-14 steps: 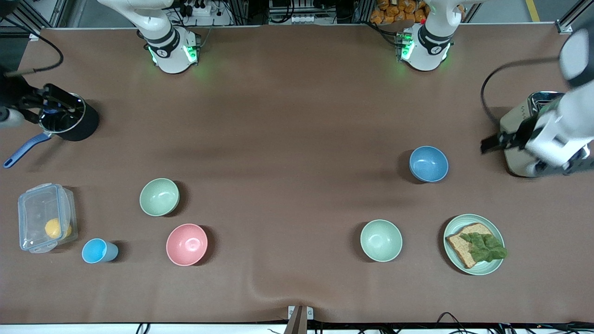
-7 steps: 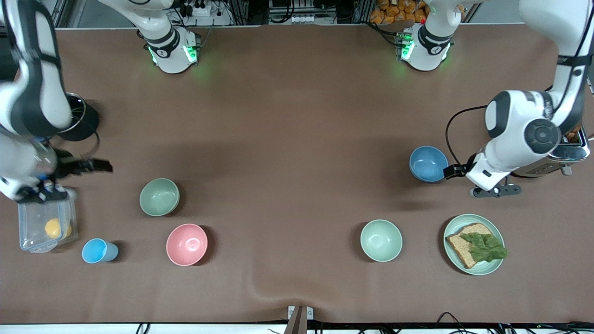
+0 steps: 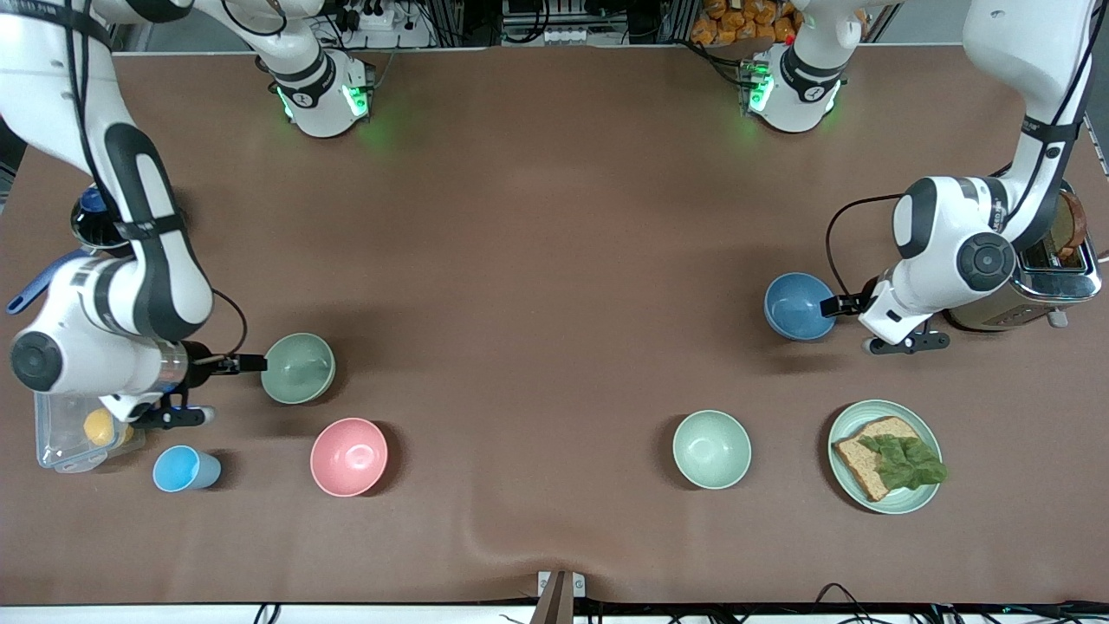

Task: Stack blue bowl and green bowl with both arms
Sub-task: 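Reach the right gripper to the green bowl while the left reaches the blue bowl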

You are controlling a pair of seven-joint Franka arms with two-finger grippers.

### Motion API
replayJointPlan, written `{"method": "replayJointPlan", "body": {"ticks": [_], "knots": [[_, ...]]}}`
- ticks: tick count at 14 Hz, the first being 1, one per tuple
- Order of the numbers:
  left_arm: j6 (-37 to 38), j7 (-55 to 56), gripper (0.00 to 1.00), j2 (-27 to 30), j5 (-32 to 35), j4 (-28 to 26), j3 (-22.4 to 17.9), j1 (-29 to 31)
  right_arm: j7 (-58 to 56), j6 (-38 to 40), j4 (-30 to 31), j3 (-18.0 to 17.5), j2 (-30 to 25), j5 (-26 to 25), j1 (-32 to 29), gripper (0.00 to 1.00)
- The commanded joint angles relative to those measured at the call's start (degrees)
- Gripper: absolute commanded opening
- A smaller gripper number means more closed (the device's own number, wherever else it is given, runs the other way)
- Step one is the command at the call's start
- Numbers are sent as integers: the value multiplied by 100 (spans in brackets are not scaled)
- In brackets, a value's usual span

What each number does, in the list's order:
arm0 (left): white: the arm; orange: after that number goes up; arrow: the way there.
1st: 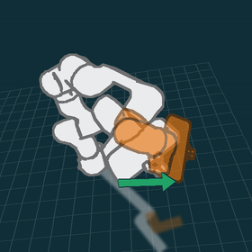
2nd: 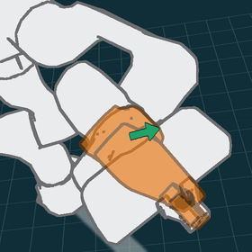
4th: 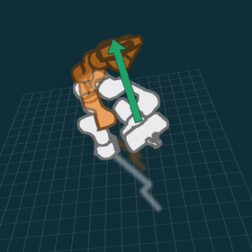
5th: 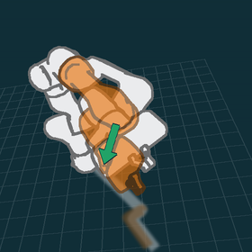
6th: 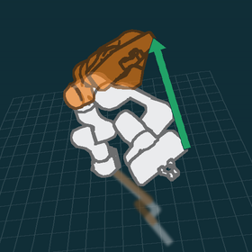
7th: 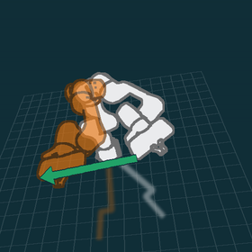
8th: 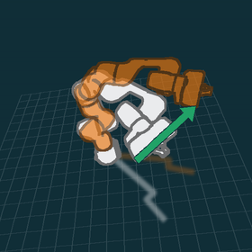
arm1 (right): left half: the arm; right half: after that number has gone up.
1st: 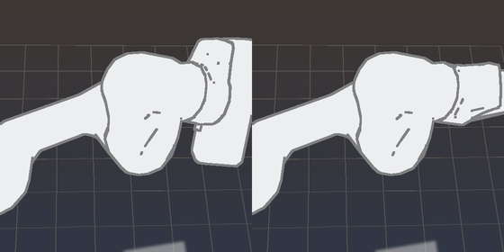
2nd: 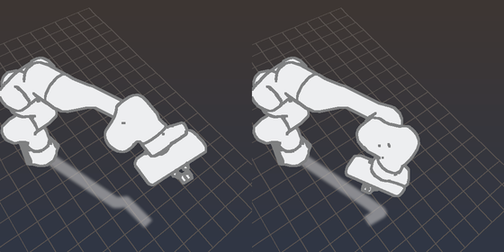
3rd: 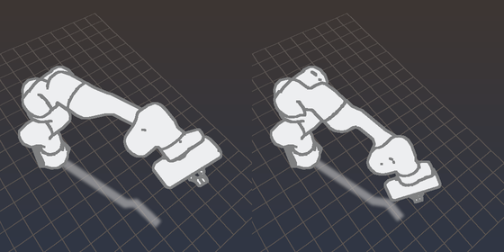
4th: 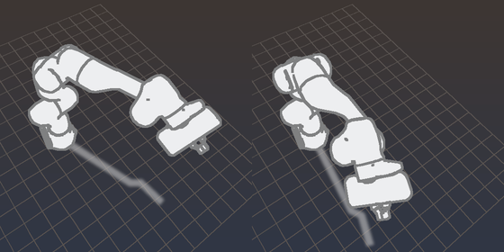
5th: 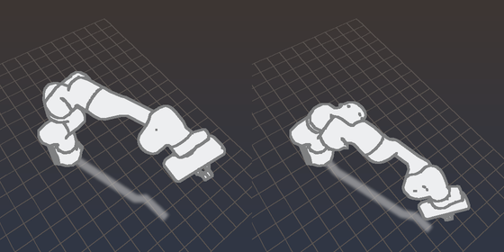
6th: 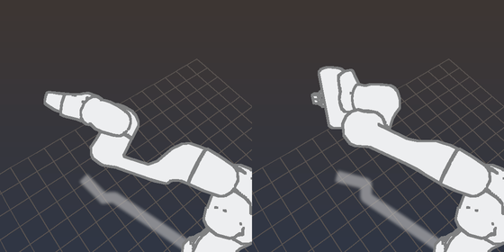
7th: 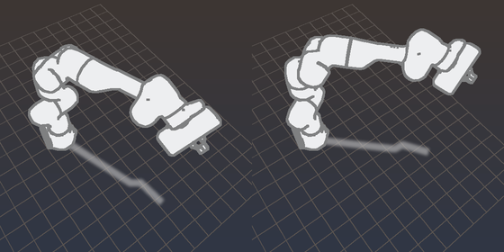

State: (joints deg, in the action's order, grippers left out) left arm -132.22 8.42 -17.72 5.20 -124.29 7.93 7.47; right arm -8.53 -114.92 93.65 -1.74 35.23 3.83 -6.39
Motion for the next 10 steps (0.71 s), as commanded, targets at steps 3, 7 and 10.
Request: {"method": "replayJointPlan", "body": {"ticks": [3,7,10], "knots": [[-76,-95,81,-196,113,-25,33,35,18,-785,408,-72,133,180,-73,48],[-76,-103,64,-206,113,-7,33,26,35,-813,453,-72,133,189,-38,0],[-76,-95,50,-214,113,-7,33,26,35,-795,453,-80,98,189,-29,0]]}}
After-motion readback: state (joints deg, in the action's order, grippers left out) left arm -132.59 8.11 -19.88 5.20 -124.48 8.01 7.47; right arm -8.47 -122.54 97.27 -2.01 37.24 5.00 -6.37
